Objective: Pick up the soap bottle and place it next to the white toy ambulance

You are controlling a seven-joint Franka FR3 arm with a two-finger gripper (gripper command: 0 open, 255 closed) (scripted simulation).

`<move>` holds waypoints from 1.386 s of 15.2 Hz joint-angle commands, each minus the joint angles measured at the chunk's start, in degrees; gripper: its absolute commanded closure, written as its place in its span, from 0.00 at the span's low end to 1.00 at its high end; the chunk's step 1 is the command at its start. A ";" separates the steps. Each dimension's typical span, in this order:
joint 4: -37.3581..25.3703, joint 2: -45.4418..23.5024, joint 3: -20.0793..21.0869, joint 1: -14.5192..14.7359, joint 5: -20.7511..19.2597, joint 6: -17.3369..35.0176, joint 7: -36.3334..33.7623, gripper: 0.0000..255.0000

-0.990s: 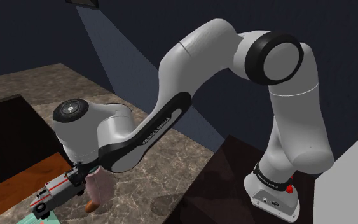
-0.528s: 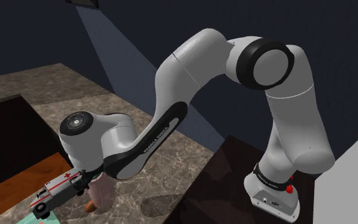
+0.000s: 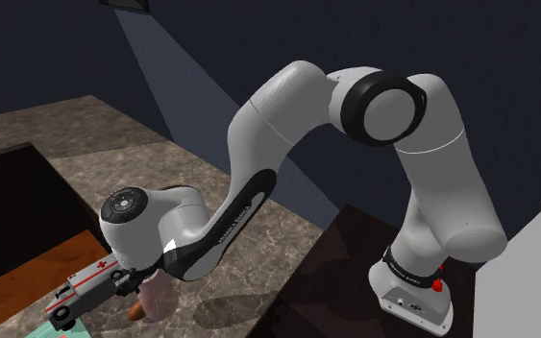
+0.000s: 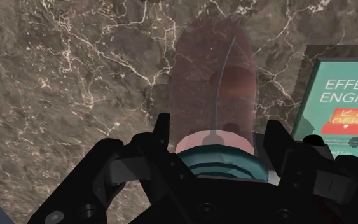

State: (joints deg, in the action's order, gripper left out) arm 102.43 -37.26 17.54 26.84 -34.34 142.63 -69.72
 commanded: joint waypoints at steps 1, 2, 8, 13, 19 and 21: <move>-0.31 -1.22 -0.56 0.43 -0.69 0.93 -0.67 1.00; -0.45 -1.80 -0.82 0.61 -1.00 1.35 -0.95 1.00; -1.56 -5.36 -2.43 1.74 -2.77 3.79 -2.60 1.00; -2.72 -8.23 -3.66 2.63 -3.99 5.54 -3.78 1.00; -2.72 -8.23 -3.66 2.63 -3.99 5.54 -3.78 1.00; -2.72 -8.23 -3.66 2.63 -3.99 5.54 -3.78 1.00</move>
State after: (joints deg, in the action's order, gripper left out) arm 99.72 -45.51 13.88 29.47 -38.33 148.17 -73.50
